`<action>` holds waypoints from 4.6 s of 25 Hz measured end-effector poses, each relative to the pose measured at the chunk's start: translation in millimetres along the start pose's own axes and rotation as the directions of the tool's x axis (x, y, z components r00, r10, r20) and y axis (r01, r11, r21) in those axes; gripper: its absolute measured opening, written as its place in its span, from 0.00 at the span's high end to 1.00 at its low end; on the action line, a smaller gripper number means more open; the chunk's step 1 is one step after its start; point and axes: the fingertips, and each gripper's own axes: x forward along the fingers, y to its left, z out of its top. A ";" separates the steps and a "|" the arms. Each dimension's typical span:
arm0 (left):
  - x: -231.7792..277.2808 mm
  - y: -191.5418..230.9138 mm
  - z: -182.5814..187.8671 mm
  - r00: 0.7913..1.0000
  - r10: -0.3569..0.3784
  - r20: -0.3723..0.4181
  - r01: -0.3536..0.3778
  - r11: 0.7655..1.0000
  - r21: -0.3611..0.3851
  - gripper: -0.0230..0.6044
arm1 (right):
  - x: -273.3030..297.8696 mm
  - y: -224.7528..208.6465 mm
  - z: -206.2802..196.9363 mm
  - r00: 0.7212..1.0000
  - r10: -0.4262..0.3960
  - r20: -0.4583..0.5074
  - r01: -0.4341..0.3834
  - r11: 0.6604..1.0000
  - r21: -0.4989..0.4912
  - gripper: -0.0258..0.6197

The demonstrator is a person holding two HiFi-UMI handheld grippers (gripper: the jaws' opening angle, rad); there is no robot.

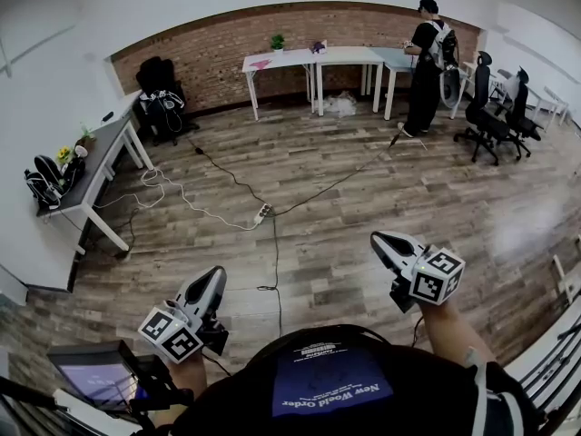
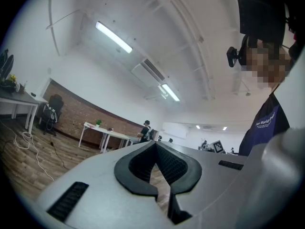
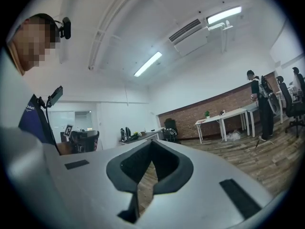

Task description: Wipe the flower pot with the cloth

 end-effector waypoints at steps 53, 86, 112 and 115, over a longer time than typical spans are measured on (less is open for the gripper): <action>186.4 148.1 18.3 0.993 -0.113 -0.017 0.112 0.993 -0.041 0.97 | 129.6 -144.2 42.9 0.996 -0.090 0.023 0.090 0.996 -0.005 0.97; 462.4 243.5 -10.4 0.997 0.074 0.027 -0.071 0.993 -0.091 0.97 | 293.6 -438.3 89.8 0.987 0.136 -0.082 -0.140 0.989 -0.039 0.97; 552.3 552.3 85.2 1.000 0.026 0.018 -0.025 0.998 -0.057 0.97 | 600.8 -509.2 147.5 0.998 0.056 -0.029 -0.058 0.997 -0.057 0.97; 579.4 570.8 79.9 0.998 0.054 0.014 -0.053 0.997 -0.047 0.97 | 627.6 -540.8 146.6 0.995 0.091 -0.030 -0.093 0.994 -0.054 0.97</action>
